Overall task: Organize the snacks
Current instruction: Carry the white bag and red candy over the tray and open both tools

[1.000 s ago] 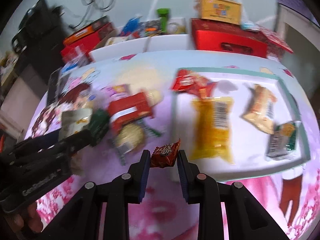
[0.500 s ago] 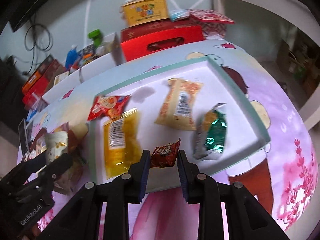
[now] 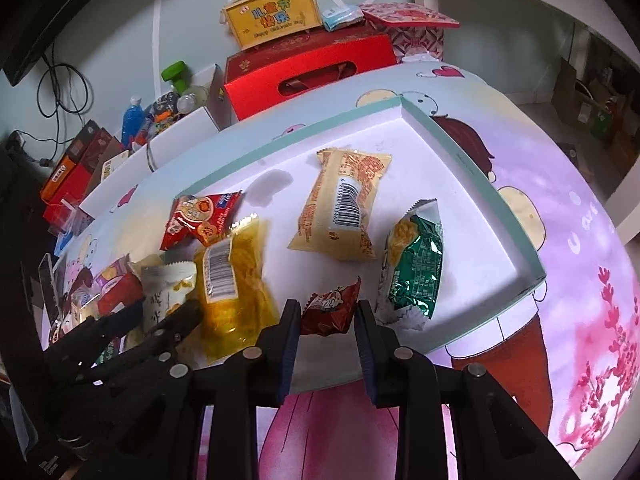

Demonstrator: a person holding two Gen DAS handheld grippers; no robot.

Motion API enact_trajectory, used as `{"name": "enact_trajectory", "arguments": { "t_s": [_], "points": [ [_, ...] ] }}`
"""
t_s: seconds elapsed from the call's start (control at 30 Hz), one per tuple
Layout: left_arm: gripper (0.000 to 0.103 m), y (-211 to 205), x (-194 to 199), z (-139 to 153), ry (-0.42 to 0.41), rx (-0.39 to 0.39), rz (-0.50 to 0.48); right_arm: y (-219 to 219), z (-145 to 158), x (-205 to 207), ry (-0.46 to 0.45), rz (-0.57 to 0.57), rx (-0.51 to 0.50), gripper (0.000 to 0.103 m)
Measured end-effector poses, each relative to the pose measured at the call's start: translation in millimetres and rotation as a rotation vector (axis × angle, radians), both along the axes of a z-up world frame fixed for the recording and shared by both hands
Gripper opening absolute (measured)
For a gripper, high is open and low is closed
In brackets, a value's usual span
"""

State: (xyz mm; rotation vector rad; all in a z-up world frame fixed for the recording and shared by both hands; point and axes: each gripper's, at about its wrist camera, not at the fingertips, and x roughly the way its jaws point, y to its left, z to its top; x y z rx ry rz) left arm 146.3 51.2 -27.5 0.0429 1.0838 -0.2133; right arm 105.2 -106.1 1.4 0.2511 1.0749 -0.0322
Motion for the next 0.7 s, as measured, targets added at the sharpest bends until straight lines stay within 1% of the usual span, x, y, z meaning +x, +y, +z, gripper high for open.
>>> {"name": "enact_trajectory", "arguments": {
  "t_s": [0.2,0.27,0.33,0.4,0.43,0.57,0.7],
  "points": [
    [0.057,-12,6,0,-0.004,-0.009,-0.030,-7,-1,3,0.003,-0.017,0.001,0.030],
    [0.057,-16,7,0,-0.005,0.000,-0.035,-8,-1,3,0.003,-0.020,0.002,0.032],
    [0.060,-17,7,1,-0.001,0.020,-0.032,-9,-2,3,0.003,-0.027,0.004,0.032],
    [0.074,-19,6,1,0.005,0.042,-0.036,-10,-3,4,0.011,-0.031,0.000,0.032],
    [0.075,-20,5,2,0.006,0.047,-0.038,-10,-4,4,0.013,-0.033,-0.004,0.032],
    [0.076,-18,1,9,0.002,0.027,-0.039,-11,-5,4,0.019,-0.040,-0.002,0.033],
    [0.076,-10,-3,17,-0.011,0.021,-0.013,-11,-4,4,0.020,-0.040,-0.002,0.033]
  ]
}}
